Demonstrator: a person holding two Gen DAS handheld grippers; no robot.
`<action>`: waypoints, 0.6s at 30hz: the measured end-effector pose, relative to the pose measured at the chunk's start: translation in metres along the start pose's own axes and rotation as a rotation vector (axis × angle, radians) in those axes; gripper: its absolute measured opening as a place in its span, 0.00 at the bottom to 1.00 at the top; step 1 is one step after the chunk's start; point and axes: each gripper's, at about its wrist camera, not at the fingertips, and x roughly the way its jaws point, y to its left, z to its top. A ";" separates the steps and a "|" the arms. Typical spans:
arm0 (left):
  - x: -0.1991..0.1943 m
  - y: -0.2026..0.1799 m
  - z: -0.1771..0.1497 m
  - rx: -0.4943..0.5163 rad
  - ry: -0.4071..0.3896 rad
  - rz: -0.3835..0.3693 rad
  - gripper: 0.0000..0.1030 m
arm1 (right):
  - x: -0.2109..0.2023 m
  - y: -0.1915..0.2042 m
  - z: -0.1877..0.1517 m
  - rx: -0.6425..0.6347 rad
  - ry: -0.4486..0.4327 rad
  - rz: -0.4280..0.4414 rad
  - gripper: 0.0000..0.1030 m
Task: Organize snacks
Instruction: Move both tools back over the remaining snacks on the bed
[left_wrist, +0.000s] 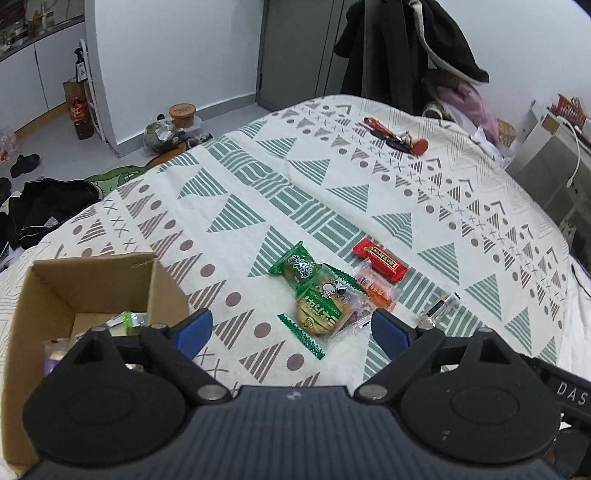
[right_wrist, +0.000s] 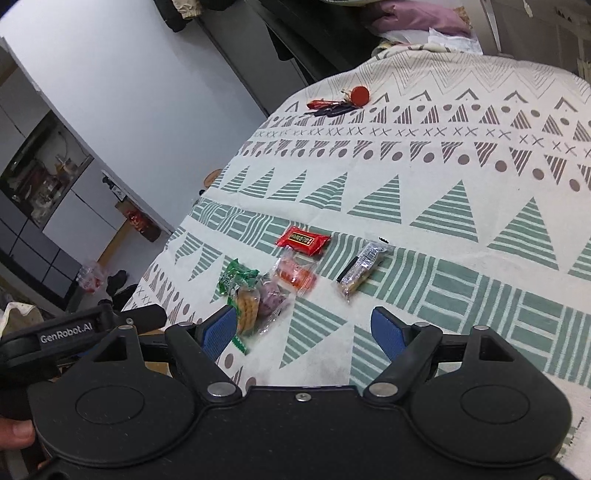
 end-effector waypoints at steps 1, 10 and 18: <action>0.005 -0.001 0.001 0.003 0.009 0.003 0.89 | 0.004 -0.001 0.001 0.000 0.002 -0.002 0.76; 0.048 -0.009 0.006 0.032 0.067 -0.011 0.89 | 0.033 -0.011 0.013 0.010 0.031 -0.032 0.76; 0.091 -0.016 -0.001 0.042 0.104 -0.040 0.89 | 0.057 -0.024 0.019 0.040 0.046 -0.078 0.74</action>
